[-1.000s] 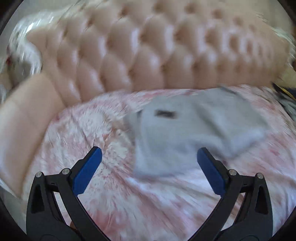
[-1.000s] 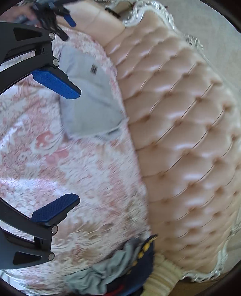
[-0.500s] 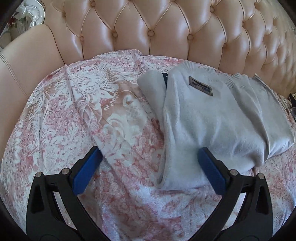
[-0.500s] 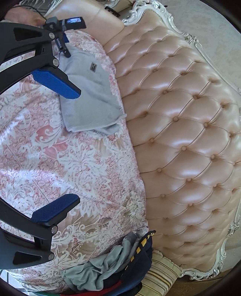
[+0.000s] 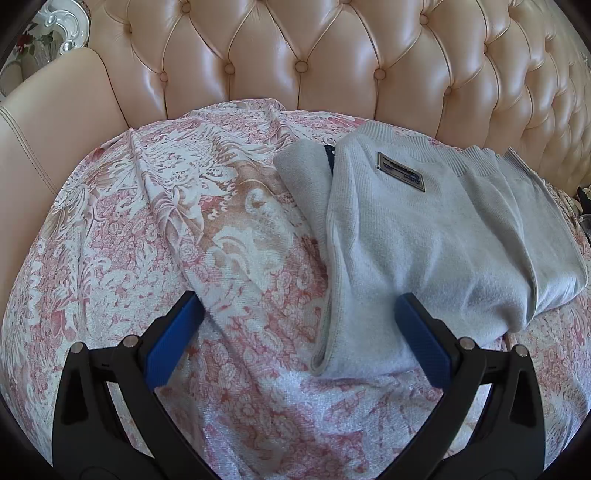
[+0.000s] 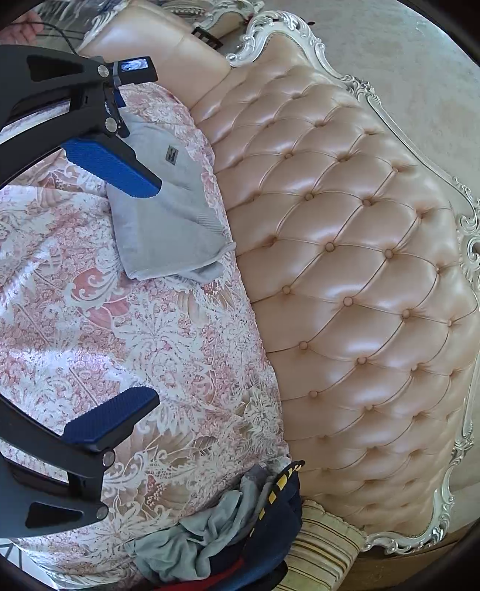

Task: Fold clothes

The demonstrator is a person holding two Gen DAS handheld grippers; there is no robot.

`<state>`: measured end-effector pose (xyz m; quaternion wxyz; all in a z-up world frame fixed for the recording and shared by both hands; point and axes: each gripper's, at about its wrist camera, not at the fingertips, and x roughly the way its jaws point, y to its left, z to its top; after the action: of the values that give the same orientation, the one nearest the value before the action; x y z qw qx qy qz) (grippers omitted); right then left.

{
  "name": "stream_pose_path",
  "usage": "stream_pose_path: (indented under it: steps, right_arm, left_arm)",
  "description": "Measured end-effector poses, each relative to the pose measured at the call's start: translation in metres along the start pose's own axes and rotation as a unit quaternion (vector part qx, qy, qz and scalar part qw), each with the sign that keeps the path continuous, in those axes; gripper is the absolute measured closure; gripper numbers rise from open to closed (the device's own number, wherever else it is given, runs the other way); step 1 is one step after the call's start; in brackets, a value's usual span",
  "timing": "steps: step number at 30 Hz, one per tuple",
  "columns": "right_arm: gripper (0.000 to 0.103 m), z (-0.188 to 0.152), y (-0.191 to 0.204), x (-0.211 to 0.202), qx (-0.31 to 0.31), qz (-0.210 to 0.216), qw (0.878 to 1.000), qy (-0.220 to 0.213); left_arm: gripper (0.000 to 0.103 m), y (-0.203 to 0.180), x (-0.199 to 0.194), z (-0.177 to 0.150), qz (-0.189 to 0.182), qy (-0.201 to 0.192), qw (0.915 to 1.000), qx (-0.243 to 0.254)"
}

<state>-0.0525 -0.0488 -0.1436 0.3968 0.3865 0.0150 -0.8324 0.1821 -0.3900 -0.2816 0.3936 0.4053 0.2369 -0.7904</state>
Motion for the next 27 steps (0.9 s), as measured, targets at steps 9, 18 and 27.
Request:
stream_pose_path:
  steps: [9,18,27]
  right_arm:
    - [0.000,-0.010,0.004,0.012,-0.004,-0.005,1.000,0.013]
    - [0.000,-0.014,0.018,0.014,-0.019,0.007,1.000,0.018]
    - [0.000,-0.013,0.018,0.015,-0.026,0.004,0.999,0.019]
  left_arm:
    - [0.000,0.000,-0.001,0.000,0.000,0.000,1.0000,0.000]
    - [0.000,-0.001,-0.001,0.000,0.000,0.000,1.0000,0.001]
    - [0.000,-0.001,-0.001,0.000,0.000,-0.001,1.0000,0.000]
